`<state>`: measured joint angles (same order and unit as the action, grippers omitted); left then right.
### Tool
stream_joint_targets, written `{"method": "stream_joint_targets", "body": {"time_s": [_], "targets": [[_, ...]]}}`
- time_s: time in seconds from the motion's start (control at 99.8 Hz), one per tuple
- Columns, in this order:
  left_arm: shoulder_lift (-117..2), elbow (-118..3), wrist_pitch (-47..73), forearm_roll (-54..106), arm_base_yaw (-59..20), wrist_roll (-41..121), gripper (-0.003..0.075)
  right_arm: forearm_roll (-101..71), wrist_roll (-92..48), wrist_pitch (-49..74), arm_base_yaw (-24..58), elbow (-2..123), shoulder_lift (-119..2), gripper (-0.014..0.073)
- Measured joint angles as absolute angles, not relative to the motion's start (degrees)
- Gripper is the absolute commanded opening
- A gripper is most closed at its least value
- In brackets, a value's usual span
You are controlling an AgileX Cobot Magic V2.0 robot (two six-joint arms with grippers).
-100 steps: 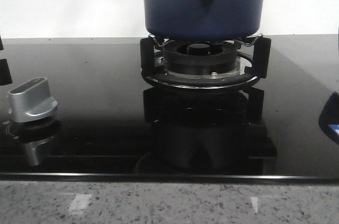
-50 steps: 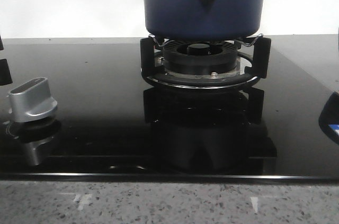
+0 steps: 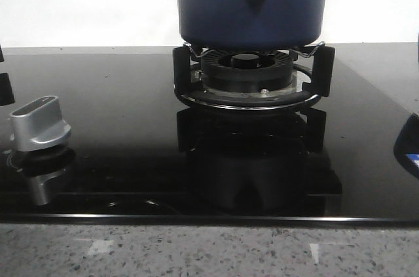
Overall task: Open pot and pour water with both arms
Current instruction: 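Lower the right gripper onto the blue bowl rim and grasp it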
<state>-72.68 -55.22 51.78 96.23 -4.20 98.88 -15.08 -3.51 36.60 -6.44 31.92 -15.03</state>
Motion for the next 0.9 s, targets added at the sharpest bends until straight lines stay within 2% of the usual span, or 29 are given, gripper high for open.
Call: {"method": "stream_joint_targets", "body": {"time_s": [0.21, 0.561, 0.901], "targets": [[-72.7, -55.2, 51.9, 98.8, -4.2, 99.8, 0.0254, -17.5, -2.4, 39.5, -6.4, 34.6, -21.3, 0.0381], [-72.7, -55.2, 52.5, 99.0, -4.2, 100.1, 0.0254, -7.2, 8.1, 53.9, -6.6, 56.1, -43.8, 0.0381], [-72.7, -55.2, 52.5, 99.0, -4.2, 100.2, 0.0253, -1.4, 14.6, 55.7, -13.7, 61.5, -60.1, 0.0381]]}}
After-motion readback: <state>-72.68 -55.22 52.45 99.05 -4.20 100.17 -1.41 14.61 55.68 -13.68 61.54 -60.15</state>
